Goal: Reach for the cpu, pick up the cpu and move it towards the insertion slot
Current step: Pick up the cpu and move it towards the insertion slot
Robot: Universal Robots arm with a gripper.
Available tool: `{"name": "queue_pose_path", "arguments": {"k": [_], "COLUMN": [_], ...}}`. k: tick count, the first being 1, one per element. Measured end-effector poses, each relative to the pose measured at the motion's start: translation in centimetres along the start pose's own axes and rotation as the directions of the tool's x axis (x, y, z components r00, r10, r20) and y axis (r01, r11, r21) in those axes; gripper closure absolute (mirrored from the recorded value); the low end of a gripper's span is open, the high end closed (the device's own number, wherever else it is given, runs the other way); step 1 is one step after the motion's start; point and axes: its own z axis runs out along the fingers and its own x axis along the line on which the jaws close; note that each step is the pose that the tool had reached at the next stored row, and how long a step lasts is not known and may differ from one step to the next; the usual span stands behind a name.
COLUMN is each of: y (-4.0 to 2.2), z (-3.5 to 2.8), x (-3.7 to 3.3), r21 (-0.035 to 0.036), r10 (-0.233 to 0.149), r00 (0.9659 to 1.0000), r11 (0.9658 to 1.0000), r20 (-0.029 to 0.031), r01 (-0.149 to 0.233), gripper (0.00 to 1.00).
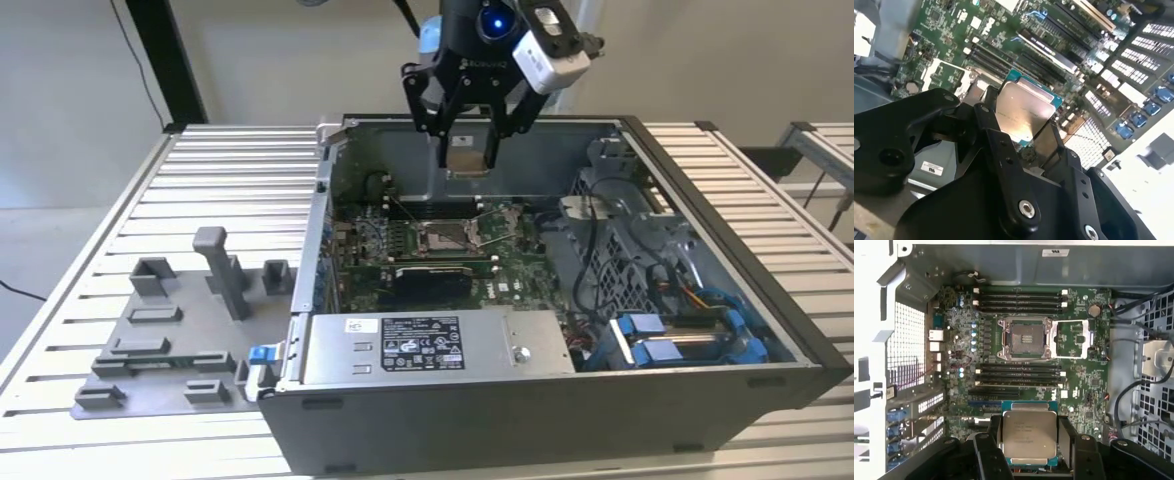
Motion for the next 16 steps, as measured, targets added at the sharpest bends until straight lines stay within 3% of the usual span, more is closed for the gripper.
{"name": "queue_pose_path", "arguments": {"k": [6,16], "y": [2.04,4.51], "z": [0.06,0.13], "x": [0.00,0.01], "r21": [0.0001,0.0001], "r10": [0.000,0.000], "r00": [1.0000,1.0000], "r11": [1.0000,1.0000], "r20": [0.0000,0.0019], "r01": [0.000,0.000], "gripper": [1.00,1.00]}}
